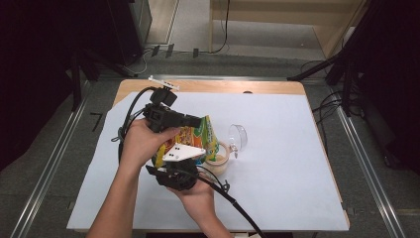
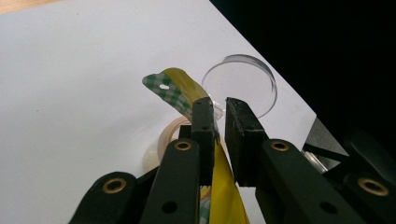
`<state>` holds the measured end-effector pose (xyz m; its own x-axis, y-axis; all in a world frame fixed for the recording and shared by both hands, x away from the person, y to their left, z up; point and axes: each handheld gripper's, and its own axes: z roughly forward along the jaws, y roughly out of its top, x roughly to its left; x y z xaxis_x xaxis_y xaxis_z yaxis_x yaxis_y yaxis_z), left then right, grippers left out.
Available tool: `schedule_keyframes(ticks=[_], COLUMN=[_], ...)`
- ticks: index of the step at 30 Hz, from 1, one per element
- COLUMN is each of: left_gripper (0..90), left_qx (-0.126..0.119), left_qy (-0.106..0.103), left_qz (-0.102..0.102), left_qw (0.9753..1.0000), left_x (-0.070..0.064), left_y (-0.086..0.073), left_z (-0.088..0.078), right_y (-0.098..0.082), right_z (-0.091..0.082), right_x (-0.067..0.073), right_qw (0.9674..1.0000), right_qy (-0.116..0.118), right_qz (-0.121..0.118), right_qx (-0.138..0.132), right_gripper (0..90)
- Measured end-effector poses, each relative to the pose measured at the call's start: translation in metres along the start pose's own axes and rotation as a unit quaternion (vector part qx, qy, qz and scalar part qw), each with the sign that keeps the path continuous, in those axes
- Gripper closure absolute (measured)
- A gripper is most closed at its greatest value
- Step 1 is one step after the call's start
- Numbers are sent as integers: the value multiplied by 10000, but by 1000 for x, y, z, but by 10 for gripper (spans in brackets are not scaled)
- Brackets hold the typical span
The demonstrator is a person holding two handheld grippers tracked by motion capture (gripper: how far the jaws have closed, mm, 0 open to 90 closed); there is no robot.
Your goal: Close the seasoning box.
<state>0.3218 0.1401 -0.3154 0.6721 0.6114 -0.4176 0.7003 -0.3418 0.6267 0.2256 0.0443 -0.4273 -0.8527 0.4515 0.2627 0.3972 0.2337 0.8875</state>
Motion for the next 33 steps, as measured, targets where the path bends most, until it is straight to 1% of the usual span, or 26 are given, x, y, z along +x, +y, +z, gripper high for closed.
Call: schedule_keyframes(ticks=[16,25,33], left_gripper=[827,827,827], left_qx=[4,-72,-47], left_qy=[7,13,24], left_qz=[29,28,36], left_qw=[10000,10000,10000], left_x=[-1,-1,-1], left_y=[0,0,0], left_z=[0,-3,-2], right_y=[-1,1,1], right_z=[0,1,1], right_x=[0,0,0], right_qw=[10000,10000,10000], right_qy=[-30,-21,-23], right_qz=[-7,-35,-37], right_qx=[-12,-32,-20], right_gripper=[722,723,723])
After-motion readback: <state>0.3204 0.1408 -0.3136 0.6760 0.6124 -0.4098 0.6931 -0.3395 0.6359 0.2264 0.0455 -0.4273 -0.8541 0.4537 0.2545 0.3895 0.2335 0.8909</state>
